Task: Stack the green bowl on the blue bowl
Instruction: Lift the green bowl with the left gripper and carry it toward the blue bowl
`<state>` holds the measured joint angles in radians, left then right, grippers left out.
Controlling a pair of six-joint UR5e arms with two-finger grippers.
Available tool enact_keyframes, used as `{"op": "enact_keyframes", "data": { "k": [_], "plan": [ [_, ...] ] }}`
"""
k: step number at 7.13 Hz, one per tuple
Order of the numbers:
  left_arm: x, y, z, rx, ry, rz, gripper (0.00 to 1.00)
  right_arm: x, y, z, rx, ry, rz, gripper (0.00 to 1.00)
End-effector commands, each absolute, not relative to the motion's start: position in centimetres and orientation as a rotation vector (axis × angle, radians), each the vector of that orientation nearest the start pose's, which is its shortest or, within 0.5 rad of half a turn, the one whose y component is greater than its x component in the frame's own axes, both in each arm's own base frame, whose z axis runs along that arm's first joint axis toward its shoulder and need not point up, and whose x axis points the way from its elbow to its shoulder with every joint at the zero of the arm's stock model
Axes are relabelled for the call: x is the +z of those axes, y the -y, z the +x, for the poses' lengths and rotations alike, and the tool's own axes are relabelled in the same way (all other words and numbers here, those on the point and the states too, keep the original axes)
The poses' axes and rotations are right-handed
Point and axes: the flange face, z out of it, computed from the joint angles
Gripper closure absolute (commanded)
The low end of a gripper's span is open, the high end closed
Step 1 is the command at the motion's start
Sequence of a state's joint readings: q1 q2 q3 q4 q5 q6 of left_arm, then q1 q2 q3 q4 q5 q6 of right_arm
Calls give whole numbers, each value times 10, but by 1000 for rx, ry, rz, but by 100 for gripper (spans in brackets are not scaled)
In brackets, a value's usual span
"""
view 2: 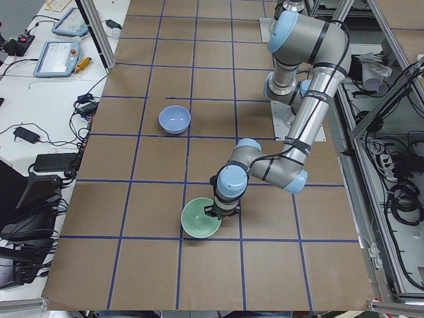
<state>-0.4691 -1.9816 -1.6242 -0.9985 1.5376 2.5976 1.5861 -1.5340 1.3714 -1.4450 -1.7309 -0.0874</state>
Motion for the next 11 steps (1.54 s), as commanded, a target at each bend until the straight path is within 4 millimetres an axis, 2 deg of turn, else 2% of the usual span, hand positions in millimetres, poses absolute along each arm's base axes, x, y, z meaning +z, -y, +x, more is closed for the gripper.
{"op": "enact_keyframes", "data": {
  "k": [1, 2, 3, 6, 7, 8, 9, 10, 11],
  "plan": [
    [343, 450, 445, -74, -2058, 2095, 100, 556, 504, 125, -51, -3299, -165, 0],
    [363, 474, 403, -101, -1987, 2148, 100, 556, 504, 125, -51, -3299, -165, 0],
    [377, 495, 361, -131, -2026, 2134, 100, 556, 504, 125, -51, -3299, -165, 0],
    [394, 542, 227, -226, -2150, 2156, 100, 556, 504, 125, -51, -3298, -165, 0],
    [398, 558, 173, -237, -2088, 2219, 100, 556, 504, 125, -51, -3299, -165, 0],
    [390, 566, 122, -238, -2029, 2302, 100, 556, 504, 125, -51, -3298, -165, 0],
    [377, 567, 89, -230, -2056, 2313, 100, 556, 504, 125, -51, -3299, -165, 0],
    [364, 564, 66, -220, -2097, 2319, 100, 556, 504, 125, -51, -3298, -165, 0],
    [346, 557, 54, -204, -2103, 2344, 100, 556, 504, 125, -51, -3298, -165, 0]
  ]
}}
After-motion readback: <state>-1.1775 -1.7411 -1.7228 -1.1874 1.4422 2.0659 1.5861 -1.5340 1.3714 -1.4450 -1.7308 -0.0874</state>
